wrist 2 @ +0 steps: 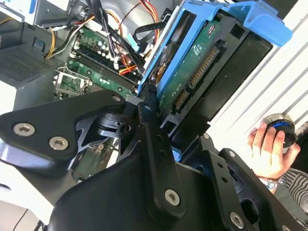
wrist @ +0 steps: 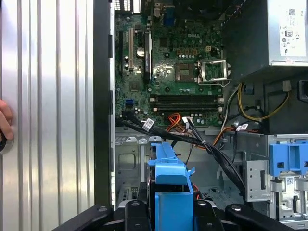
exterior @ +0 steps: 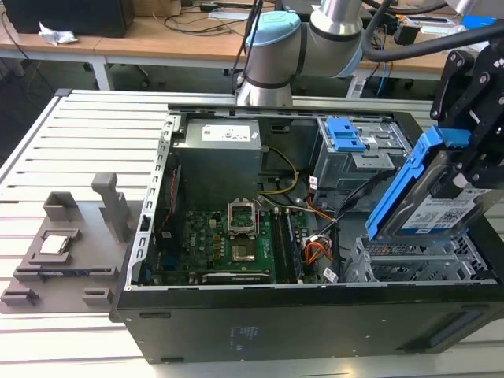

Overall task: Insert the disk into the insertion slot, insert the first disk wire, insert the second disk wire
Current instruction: 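Insert the disk into the insertion slot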

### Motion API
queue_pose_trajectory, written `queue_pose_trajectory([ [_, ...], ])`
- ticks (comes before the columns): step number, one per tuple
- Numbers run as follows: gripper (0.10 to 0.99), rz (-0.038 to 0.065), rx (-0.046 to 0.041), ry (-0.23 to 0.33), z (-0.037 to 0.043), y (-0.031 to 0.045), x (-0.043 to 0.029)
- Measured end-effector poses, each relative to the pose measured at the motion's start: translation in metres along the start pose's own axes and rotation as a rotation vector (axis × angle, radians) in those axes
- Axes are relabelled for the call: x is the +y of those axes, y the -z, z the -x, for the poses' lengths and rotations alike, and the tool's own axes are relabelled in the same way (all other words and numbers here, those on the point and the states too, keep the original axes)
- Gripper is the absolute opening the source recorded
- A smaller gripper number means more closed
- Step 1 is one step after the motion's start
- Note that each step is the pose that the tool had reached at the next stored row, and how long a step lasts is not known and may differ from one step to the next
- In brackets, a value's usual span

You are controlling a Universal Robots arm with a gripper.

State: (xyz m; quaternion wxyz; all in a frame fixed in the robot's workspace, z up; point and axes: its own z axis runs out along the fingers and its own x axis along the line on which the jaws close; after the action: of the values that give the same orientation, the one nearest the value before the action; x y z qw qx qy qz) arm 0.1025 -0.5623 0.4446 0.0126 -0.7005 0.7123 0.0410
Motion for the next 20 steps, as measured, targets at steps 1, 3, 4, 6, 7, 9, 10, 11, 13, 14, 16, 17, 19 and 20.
queue_pose_trajectory([
  [1, 0.361, 0.000, 0.0001, 0.000, -0.0006, -0.0013, -0.0001],
  [3, 0.361, 0.000, 0.0001, 0.000, -0.0022, -0.0039, -0.0002],
  [4, 0.361, 0.000, 0.0002, 0.000, -0.0030, -0.0050, -0.0003],
  [6, 0.361, 0.000, 0.0001, 0.000, -0.0043, -0.0073, -0.0004],
  [7, 0.361, 0.000, 0.0003, 0.000, -0.0048, -0.0089, -0.0005],
  [9, 0.361, 0.000, 0.0007, 0.000, -0.0054, -0.0107, -0.0006],
  [10, 0.361, 0.000, 0.0009, 0.000, -0.0057, -0.0115, -0.0006],
  [11, 0.361, 0.000, 0.0018, 0.000, -0.0060, -0.0129, -0.0007],
  [13, 0.361, 0.000, 0.0037, 0.000, -0.0062, -0.0159, -0.0008],
  [14, 0.361, 0.000, 0.0043, 0.000, -0.0063, -0.0163, -0.0008],
  [16, 0.361, 0.000, 0.0059, 0.000, -0.0064, -0.0175, -0.0009],
  [17, 0.361, 0.000, 0.0067, 0.000, -0.0064, -0.0181, -0.0009],
  [19, 0.361, 0.000, 0.0128, 0.000, -0.0066, -0.0208, -0.0017],
  [20, 0.361, 0.000, 0.0141, -0.001, -0.0067, -0.0215, -0.0018],
])
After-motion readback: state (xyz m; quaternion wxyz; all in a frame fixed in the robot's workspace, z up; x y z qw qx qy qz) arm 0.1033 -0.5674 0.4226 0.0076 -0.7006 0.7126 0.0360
